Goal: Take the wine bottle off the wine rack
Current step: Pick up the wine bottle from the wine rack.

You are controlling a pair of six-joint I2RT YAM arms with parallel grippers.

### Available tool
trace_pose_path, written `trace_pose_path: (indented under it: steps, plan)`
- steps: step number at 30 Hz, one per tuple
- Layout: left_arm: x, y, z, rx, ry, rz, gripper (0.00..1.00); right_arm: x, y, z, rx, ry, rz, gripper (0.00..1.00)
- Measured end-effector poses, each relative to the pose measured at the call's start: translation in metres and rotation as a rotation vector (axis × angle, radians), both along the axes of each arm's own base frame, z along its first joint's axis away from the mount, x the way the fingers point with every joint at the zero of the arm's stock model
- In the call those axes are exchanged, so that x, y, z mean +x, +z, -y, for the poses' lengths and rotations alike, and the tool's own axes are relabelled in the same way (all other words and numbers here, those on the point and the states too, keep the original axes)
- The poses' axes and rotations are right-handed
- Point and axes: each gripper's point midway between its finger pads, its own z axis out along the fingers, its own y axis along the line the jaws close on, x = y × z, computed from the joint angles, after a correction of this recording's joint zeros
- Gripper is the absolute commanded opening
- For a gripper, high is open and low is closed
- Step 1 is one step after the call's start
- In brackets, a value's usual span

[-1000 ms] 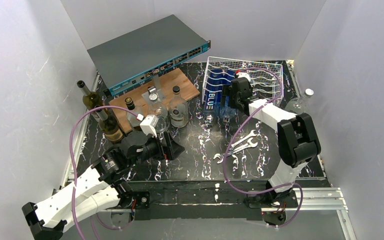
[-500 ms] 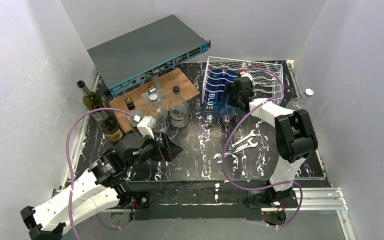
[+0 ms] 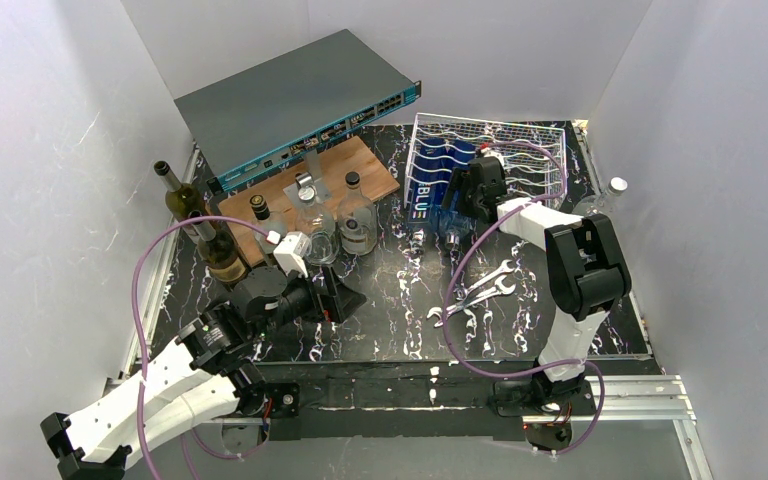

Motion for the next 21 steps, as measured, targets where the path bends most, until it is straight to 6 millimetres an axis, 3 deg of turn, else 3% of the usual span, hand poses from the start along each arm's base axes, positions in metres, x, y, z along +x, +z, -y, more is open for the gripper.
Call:
trace_pose_path:
  steps: [8,13,21]
  plan:
    - [-0.0001,0.0000,0.0001,-0.001,0.001,-0.002,0.98,0.0004,-0.0045,0.0023,0.008,-0.004,0.015,0.76]
    - [-0.0005,-0.0008,-0.0002,-0.001,0.002,-0.008,0.98,0.0018,-0.0048,0.0002,0.024,0.005,0.034,0.67]
    - [-0.0007,-0.0018,-0.0002,0.002,0.003,-0.011,0.98,-0.0020,-0.0043,0.0044,0.058,0.017,0.078,0.32]
